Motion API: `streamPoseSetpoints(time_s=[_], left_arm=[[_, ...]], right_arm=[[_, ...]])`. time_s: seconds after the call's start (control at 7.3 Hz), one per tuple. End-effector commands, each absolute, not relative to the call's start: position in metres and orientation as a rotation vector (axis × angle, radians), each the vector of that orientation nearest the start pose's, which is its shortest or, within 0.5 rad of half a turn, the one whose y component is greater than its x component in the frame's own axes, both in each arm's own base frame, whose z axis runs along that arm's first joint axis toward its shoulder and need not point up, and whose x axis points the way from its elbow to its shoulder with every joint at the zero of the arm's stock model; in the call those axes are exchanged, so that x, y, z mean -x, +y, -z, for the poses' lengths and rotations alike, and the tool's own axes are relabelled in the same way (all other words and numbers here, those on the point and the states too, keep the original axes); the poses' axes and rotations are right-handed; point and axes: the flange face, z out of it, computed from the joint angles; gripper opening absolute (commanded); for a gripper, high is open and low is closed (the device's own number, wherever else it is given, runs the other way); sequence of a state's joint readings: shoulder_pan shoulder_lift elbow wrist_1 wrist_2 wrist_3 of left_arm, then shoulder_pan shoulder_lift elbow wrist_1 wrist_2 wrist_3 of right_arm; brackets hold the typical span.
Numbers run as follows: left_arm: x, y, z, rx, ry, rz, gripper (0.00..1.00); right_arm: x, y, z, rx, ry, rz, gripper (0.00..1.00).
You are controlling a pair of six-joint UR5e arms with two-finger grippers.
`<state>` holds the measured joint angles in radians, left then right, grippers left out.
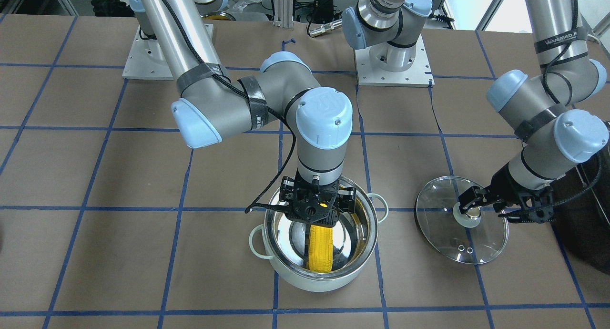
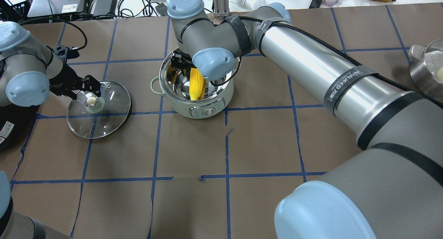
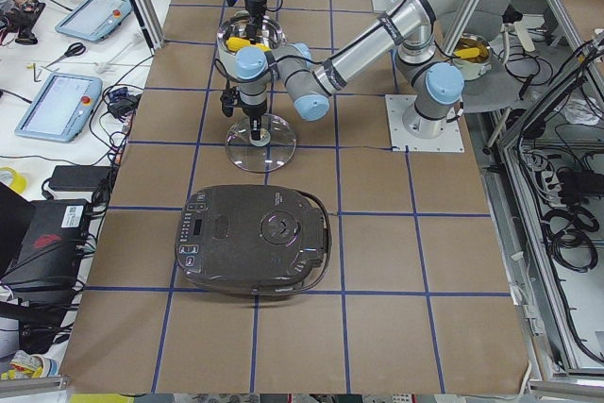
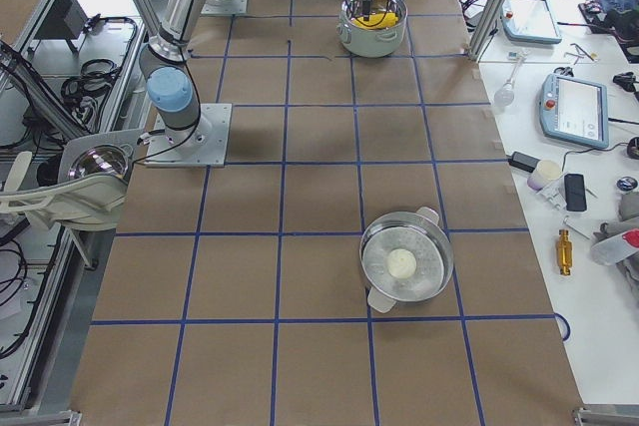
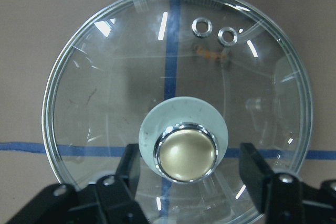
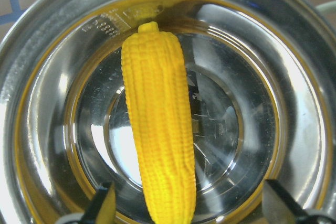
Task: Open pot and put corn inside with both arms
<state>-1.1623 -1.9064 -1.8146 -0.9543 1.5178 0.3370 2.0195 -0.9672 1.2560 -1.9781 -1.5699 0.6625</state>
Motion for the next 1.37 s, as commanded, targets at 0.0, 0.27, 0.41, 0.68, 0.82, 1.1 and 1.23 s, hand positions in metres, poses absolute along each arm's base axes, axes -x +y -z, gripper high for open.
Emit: streamPoseSetpoints(time_s=[0.0,0.27,0.41,0.68,0.82,1.1,1.23], left_arm=[[-0.074,-0.578,-0.314,0.124,3.171,0.103,1.0],[0.018,-0.582,-0.399,0.225,3.169,0.065,1.0],[0.073,-0.576,-0.436,0.241,3.159,0.086,1.0],[0.122,-0.554,-0.477,0.25,3.161,0.146,1.0],[0.141,-0.54,-0.48,0.246,3.166,0.132,0.99],[0.159,-0.527,-0.474,0.205,3.155,0.13,0.98],[0.157,-0.523,-0.483,0.205,3.141,0.156,0.98]], right_arm=[[-0.374,-0.611,-0.37,-0.288,3.062,0.184,1.0],[-0.299,-0.611,-0.417,-0.249,3.107,0.107,1.0],[-0.252,-0.612,-0.439,-0.178,3.123,0.07,1.0],[-0.168,-0.585,-0.48,-0.278,3.127,-0.032,1.0],[-0.157,-0.565,-0.487,-0.299,3.132,-0.038,1.0],[-0.155,-0.522,-0.492,-0.308,3.131,-0.021,1.0],[-0.155,-0.51,-0.488,-0.301,3.13,-0.036,1.0]])
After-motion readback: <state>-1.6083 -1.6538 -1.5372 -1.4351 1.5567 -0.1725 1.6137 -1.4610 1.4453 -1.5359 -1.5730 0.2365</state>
